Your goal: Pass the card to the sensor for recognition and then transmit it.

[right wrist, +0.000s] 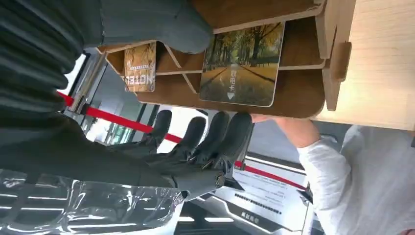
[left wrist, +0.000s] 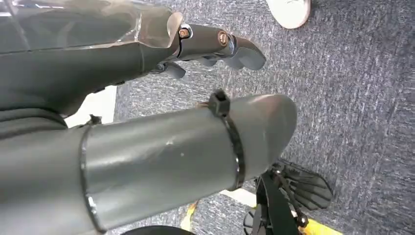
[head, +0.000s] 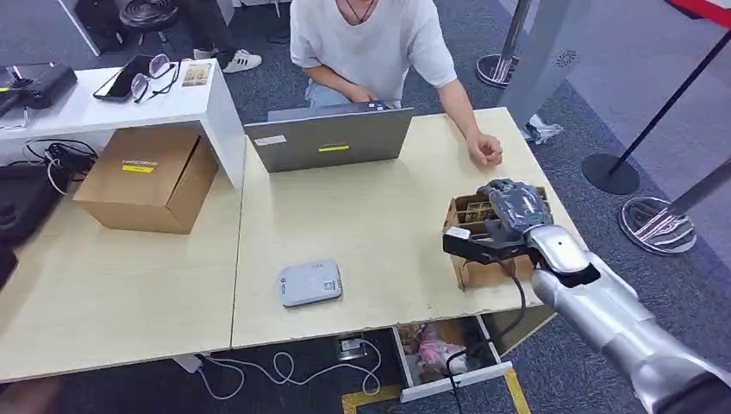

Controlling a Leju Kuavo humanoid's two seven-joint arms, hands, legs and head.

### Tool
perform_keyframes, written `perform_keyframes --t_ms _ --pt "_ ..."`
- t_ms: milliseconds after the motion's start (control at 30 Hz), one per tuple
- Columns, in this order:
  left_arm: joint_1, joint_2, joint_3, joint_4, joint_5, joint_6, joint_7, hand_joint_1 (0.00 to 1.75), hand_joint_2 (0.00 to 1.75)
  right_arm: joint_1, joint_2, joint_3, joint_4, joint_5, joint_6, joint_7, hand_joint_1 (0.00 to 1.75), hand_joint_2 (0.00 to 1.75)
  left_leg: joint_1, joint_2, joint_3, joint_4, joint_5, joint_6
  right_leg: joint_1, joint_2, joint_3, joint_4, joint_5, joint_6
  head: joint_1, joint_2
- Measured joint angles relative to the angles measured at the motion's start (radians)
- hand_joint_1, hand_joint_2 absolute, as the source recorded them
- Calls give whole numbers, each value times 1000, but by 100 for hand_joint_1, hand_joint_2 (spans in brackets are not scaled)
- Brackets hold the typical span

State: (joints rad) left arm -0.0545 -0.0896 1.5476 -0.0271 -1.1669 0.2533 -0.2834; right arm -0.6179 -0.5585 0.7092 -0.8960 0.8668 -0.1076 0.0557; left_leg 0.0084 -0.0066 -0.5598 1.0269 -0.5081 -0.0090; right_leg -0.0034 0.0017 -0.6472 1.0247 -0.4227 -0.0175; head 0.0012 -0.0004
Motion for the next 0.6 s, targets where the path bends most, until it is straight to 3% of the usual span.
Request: perform_keyframes --t_ms 67,267,600 --pt "0 0 0 0 -2 -4 -2 0 0 3 -5 0 -7 -3 0 3 89 175 0 0 0 0 0 0 0 0 0 0 0 0 0 0" --pt "1 1 0 0 -8 -11 -9 0 0 20 -23 -15 -35 -11 -5 9 103 175 0 0 0 0 0 0 0 0 0 0 0 0 0 0" --pt "1 1 0 1 -12 -17 -13 0 0 38 -31 -23 -55 -12 -7 12 87 175 0 0 0 0 0 0 0 0 0 0 -1 1 0 0"
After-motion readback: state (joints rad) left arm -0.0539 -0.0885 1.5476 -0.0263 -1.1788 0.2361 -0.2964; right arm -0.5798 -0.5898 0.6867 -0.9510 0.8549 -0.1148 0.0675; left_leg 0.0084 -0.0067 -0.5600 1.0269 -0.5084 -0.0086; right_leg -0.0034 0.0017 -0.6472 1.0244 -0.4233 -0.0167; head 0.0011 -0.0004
